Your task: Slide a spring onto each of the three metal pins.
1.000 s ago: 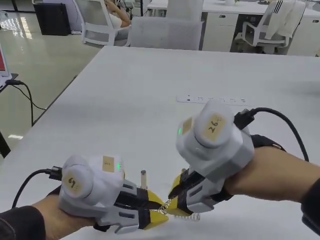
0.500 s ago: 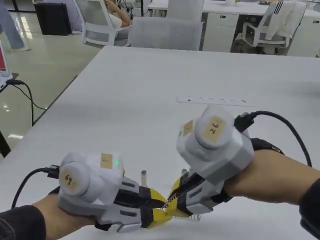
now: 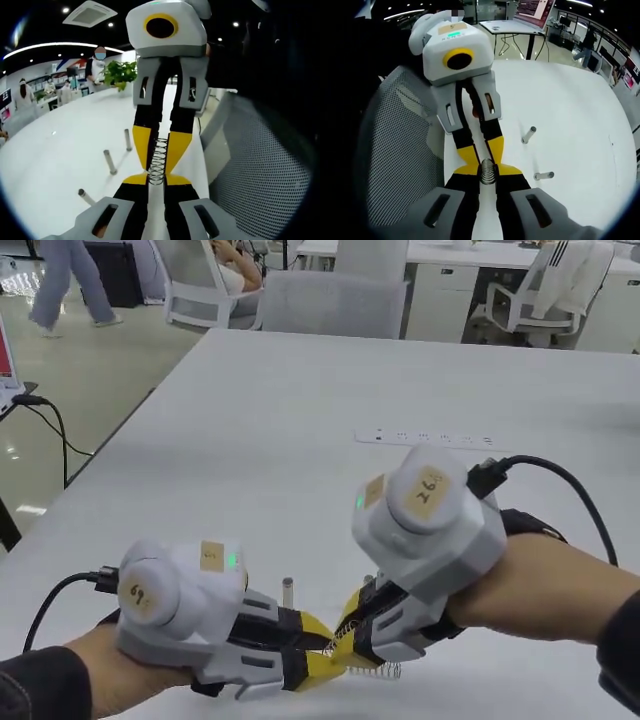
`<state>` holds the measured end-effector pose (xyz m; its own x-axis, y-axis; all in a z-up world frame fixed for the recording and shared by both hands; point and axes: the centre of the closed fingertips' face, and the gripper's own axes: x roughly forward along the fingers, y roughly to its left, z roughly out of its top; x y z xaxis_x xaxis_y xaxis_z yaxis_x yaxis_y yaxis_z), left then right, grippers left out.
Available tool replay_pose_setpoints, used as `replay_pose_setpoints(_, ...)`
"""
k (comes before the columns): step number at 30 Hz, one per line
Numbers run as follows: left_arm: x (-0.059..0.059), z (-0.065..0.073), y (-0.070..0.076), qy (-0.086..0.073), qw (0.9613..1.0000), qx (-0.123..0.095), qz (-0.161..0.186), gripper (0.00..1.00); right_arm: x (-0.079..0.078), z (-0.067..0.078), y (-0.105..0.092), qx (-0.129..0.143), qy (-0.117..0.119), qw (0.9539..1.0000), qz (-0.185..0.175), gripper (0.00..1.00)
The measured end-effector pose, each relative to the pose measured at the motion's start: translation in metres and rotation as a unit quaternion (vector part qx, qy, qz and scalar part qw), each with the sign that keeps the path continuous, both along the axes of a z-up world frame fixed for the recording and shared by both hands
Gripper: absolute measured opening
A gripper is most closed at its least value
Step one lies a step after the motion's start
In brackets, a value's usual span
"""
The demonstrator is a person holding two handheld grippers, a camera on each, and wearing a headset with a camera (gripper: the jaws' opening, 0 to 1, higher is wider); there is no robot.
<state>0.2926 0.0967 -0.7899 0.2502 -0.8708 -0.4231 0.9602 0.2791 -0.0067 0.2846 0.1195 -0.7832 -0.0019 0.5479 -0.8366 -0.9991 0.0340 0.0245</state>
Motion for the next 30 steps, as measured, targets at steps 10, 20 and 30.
replay_pose_setpoints(10, 0.001, -0.002, 0.002, 0.003, 1.0000, 0.000, 0.006, 0.09, 0.003, 0.001, -0.004, -0.006, -0.004, 1.0000, -0.003, 0.08)
replay_pose_setpoints(20, 0.002, -0.005, 0.010, 0.006, 0.9999, 0.002, 0.015, 0.21, 0.009, -0.002, -0.018, -0.025, -0.010, 0.9996, -0.012, 0.08)
replay_pose_setpoints(30, 0.004, -0.005, 0.028, 0.012, 0.9992, -0.002, 0.039, 0.30, 0.018, 0.001, -0.037, -0.036, -0.013, 0.9989, -0.029, 0.08)
